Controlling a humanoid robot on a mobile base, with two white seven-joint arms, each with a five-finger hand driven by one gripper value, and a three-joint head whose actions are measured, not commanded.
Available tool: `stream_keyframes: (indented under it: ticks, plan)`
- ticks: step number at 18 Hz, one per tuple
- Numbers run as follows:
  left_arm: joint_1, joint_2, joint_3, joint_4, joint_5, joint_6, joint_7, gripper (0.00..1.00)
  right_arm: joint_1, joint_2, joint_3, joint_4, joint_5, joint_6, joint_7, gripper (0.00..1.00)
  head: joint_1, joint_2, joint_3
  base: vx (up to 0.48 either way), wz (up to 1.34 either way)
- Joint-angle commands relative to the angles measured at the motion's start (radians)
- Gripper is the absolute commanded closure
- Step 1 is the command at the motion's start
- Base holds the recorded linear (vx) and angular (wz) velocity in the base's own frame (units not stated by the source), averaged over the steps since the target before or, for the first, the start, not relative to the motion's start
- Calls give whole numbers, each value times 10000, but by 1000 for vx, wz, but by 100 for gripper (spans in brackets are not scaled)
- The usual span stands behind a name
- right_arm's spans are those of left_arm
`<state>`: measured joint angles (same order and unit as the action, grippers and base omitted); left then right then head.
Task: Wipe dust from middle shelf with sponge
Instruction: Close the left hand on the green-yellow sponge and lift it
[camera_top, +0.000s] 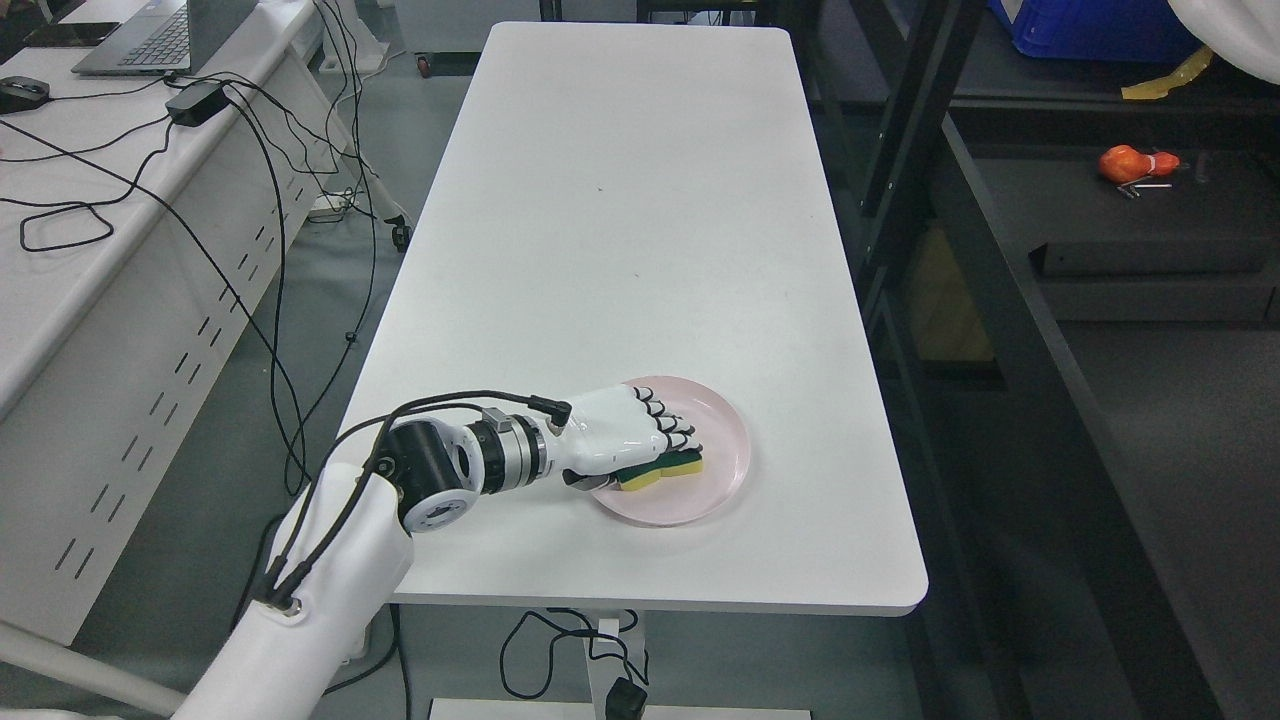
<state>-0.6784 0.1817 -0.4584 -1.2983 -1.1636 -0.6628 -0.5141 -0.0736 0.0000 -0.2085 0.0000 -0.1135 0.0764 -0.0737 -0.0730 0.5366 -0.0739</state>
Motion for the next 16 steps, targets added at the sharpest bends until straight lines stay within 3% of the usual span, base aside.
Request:
stream_keyframes:
  ticks: [1, 5, 7, 11, 16]
  plan:
    - [416, -176, 824, -254, 131, -136, -59, 40, 0, -175, -1, -174, 0, 3, 1, 0, 0, 0, 0, 0, 0]
    - [678, -99, 2034, -348, 818, -1009, -578, 71, 0, -175, -1, -174, 0, 3, 1, 0, 0, 0, 0, 0, 0]
    - [877, -84, 2542, -348, 1477, -1226, -932, 81, 0, -175, -1, -174, 0, 3, 1, 0, 0, 0, 0, 0, 0]
    - [1031, 8, 3538, -348, 2262, -1226, -933, 95, 0, -175, -1, -174, 0, 3, 1, 0, 0, 0, 0, 0, 0]
    - [619, 24, 4858, -393, 3013, -1226, -964, 100, 0, -175, -1, -174, 0, 3, 1, 0, 0, 0, 0, 0, 0]
